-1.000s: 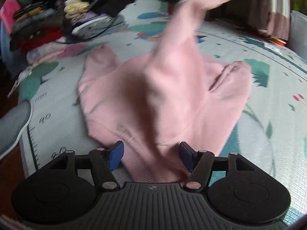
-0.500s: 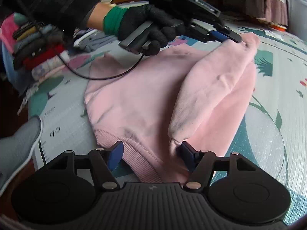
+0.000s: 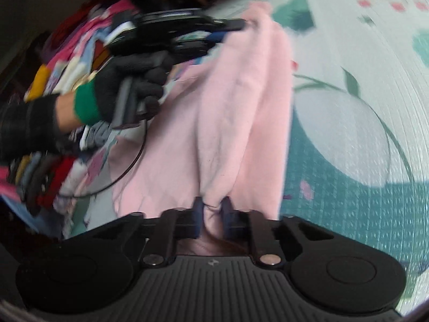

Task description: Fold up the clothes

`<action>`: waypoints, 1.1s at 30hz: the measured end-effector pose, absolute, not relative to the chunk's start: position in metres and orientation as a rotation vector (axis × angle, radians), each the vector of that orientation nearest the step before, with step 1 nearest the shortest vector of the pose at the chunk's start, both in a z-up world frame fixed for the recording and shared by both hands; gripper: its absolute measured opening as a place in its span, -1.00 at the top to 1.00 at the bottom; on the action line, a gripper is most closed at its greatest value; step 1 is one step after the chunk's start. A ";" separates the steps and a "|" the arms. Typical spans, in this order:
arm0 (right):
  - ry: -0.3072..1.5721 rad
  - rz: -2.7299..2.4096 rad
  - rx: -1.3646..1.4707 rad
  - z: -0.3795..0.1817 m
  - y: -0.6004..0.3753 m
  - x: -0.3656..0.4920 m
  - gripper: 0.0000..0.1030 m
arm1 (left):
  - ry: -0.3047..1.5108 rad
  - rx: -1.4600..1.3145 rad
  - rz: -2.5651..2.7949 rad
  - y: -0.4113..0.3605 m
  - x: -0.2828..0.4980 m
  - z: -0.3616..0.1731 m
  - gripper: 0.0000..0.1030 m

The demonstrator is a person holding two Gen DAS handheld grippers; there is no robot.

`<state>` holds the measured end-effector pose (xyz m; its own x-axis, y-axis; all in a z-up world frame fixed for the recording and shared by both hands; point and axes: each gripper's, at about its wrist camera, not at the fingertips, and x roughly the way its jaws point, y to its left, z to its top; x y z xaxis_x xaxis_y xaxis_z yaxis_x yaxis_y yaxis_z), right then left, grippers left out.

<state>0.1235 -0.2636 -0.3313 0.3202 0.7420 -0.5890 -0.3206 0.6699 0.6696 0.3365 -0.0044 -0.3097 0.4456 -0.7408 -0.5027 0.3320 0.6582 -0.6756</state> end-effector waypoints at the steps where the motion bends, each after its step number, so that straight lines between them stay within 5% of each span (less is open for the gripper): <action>1: 1.036 0.722 0.517 -0.334 -0.267 0.126 0.75 | 0.875 -0.537 -0.693 -0.002 0.337 -0.310 0.64; 12: 1.091 0.598 1.031 -0.375 -0.304 0.120 0.75 | 0.840 -0.645 -0.712 0.008 0.336 -0.311 0.63; 17: 1.087 0.541 1.122 -0.384 -0.308 0.110 0.71 | 0.859 -0.287 -0.664 -0.022 0.329 -0.309 0.54; 20: 1.069 0.551 0.975 -0.365 -0.302 0.104 0.54 | 0.819 -0.279 -0.645 -0.013 0.326 -0.293 0.21; 24: 0.991 0.541 0.707 -0.327 -0.297 0.096 0.41 | 0.791 -0.250 -0.658 0.006 0.317 -0.272 0.21; 30: 0.807 0.693 0.255 -0.284 -0.251 0.118 0.43 | 0.955 -0.312 -0.701 0.024 0.288 -0.297 0.29; 33: 0.857 0.704 0.170 -0.294 -0.230 0.138 0.48 | 1.031 -0.377 -0.722 0.027 0.270 -0.312 0.32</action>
<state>0.1375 -0.2305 -0.2938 0.4471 0.6306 -0.6343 -0.4995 0.7643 0.4078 0.2697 0.0270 -0.3115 0.3157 -0.6993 -0.6413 0.3631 0.7135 -0.5992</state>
